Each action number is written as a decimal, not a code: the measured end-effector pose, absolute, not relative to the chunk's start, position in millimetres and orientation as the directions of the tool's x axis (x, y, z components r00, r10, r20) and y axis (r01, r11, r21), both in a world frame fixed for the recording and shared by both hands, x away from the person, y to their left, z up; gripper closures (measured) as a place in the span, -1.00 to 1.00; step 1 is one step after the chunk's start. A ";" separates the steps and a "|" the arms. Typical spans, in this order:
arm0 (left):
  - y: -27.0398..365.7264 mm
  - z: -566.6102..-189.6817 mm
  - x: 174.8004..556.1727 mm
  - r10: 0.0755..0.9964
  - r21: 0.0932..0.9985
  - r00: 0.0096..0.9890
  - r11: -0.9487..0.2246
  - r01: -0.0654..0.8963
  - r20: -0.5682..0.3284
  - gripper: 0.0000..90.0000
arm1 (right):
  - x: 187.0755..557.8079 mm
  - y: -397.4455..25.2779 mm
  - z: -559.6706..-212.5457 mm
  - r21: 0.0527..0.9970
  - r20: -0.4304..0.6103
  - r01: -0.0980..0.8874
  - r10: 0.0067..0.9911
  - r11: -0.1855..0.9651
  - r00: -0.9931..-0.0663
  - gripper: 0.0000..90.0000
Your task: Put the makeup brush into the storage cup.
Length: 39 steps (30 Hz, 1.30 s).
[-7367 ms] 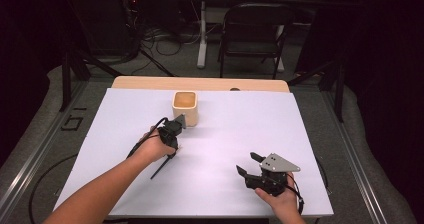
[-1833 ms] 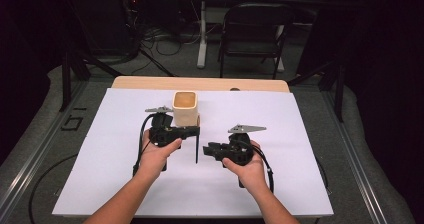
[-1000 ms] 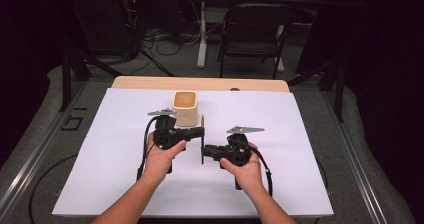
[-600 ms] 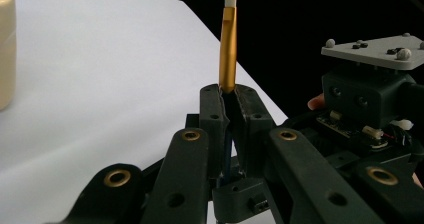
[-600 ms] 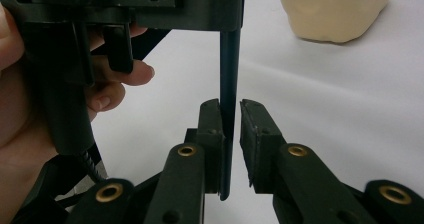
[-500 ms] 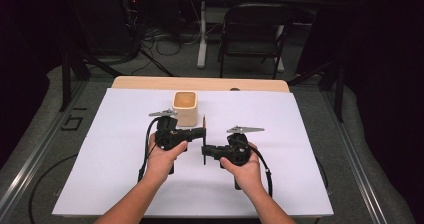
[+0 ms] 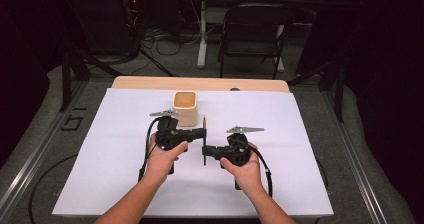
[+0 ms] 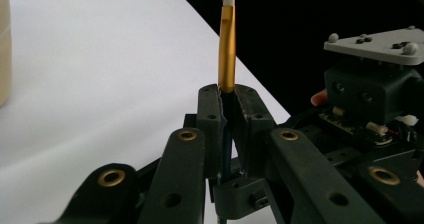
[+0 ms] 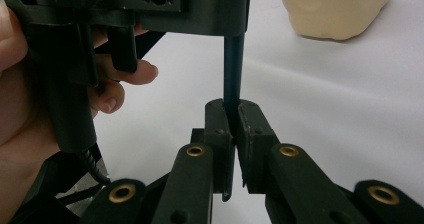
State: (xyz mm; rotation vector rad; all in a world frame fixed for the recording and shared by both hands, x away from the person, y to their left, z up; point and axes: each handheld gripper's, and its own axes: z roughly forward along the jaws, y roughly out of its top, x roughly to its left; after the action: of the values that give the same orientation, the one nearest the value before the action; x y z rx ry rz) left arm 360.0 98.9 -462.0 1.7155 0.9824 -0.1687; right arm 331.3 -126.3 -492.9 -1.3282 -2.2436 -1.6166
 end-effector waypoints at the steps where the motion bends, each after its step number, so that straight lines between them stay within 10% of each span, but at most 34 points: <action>1: 98.9 -462.0 360.0 0.522 0.733 0.646 -0.058 0.678 -0.557 0.78 | 331.3 -126.3 -492.9 0.738 0.510 0.671 0.594 0.071 -0.623 0.87; 39: 102.9 -457.7 359.7 0.536 0.745 0.659 -0.081 0.662 -0.527 0.77 | 322.9 -118.4 -493.1 0.767 0.359 0.598 0.617 0.232 -0.701 0.88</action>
State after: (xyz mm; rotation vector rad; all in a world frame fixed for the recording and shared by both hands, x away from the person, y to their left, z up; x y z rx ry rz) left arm 359.7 102.9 -457.7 1.7412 0.9712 -0.1379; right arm 322.9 -118.4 -493.1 -1.2231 -2.4818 -1.5299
